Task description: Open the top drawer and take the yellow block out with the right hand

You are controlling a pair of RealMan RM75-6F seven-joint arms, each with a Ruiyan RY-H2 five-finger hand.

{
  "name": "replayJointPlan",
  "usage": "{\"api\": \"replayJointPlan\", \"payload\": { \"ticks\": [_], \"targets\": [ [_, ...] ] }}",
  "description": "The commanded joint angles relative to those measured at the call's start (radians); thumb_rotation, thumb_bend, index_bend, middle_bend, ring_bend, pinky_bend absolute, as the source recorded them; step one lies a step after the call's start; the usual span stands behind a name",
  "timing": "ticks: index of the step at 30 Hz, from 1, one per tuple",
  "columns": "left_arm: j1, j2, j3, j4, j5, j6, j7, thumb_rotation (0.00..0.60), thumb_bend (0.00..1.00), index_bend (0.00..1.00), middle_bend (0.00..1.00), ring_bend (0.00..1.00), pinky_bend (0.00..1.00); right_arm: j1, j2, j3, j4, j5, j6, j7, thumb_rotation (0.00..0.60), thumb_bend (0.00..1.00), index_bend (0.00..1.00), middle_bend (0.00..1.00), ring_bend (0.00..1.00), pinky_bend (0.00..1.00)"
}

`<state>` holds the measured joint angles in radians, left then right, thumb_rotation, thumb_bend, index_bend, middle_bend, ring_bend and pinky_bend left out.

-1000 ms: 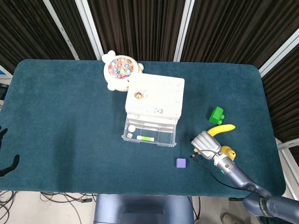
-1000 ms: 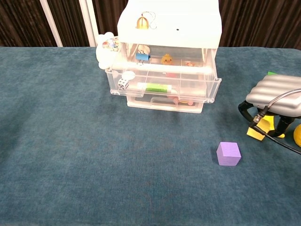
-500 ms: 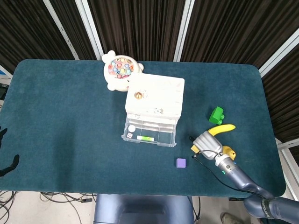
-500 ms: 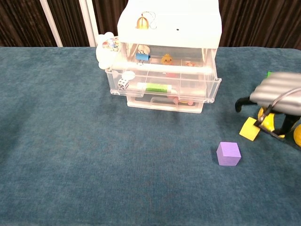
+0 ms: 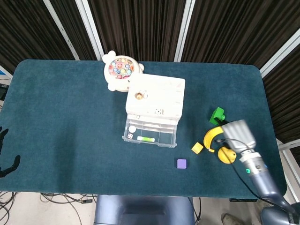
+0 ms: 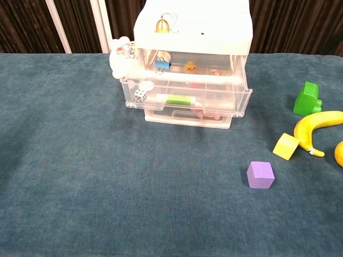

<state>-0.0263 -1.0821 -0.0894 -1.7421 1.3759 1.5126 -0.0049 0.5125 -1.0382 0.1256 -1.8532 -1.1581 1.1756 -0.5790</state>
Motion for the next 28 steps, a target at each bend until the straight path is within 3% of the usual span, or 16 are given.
{"api": "replayJointPlan", "payload": {
  "ticks": [1,9,18,28],
  "targets": [
    [0.000,0.000,-0.001,0.000,0.000,0.001,0.000,0.600,0.36,0.04,0.00,0.00,0.00,-0.097,0.026,0.020,-0.035,-0.020,0.147,0.098,0.600,0.20,0.19,0.23,0.37,0.36],
    [0.001,0.001,0.000,-0.001,0.002,0.003,-0.001,0.600,0.36,0.04,0.00,0.00,0.00,-0.254,-0.043,-0.040,0.026,-0.169,0.367,0.260,0.600,0.16,0.14,0.17,0.28,0.27],
    [0.001,0.004,0.003,0.002,0.016,0.005,-0.012,0.600,0.36,0.05,0.00,0.00,0.00,-0.352,-0.070,-0.171,0.106,-0.284,0.364,0.322,0.600,0.15,0.08,0.08,0.19,0.21],
    [-0.003,0.024,0.023,-0.002,0.053,-0.011,-0.050,0.600,0.36,0.05,0.00,0.00,0.00,-0.378,-0.125,-0.156,0.180,-0.341,0.395,0.296,0.600,0.13,0.08,0.07,0.17,0.19]
  ]
}}
